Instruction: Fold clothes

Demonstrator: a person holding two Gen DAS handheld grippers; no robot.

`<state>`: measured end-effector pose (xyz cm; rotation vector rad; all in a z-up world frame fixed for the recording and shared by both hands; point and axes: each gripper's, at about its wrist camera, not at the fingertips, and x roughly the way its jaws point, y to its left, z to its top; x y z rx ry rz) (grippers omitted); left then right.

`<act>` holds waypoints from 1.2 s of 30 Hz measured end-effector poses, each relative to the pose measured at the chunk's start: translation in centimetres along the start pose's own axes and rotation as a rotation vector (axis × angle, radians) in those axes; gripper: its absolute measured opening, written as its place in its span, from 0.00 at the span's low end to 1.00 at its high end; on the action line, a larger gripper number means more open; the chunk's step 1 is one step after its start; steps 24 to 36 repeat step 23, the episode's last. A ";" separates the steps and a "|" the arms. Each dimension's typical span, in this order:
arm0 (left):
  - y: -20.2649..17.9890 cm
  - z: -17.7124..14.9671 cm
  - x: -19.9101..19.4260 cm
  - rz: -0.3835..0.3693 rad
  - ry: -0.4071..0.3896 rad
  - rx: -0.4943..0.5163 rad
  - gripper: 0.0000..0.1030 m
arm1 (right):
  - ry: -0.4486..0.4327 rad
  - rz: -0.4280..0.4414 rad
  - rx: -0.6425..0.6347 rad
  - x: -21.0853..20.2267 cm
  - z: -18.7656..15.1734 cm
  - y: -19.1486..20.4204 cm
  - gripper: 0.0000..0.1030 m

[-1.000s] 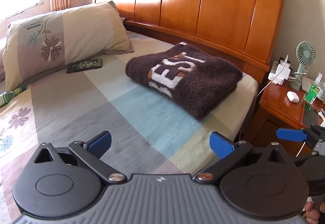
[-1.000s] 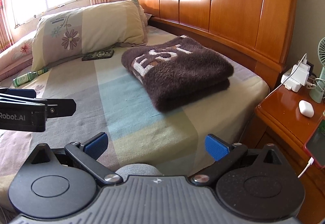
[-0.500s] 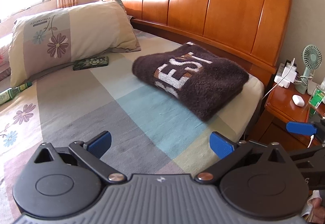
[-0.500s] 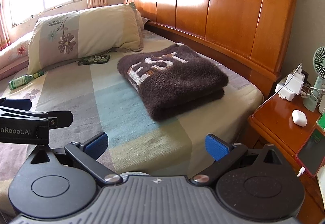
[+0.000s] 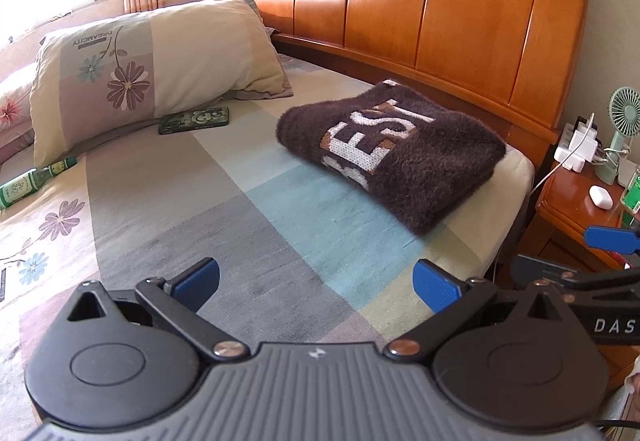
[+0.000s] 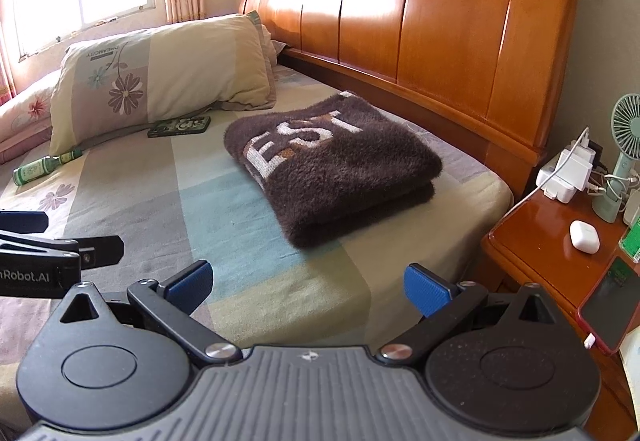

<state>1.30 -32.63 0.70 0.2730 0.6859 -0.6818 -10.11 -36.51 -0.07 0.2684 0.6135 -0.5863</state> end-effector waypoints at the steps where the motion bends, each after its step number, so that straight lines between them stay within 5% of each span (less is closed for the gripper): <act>1: 0.0 0.0 0.0 -0.001 0.000 0.000 0.99 | -0.001 0.002 0.000 0.0 0.0 0.0 1.00; 36: -0.3 -0.2 -0.5 -0.012 -0.005 0.007 0.99 | -0.005 0.016 0.007 -0.3 0.0 0.0 1.00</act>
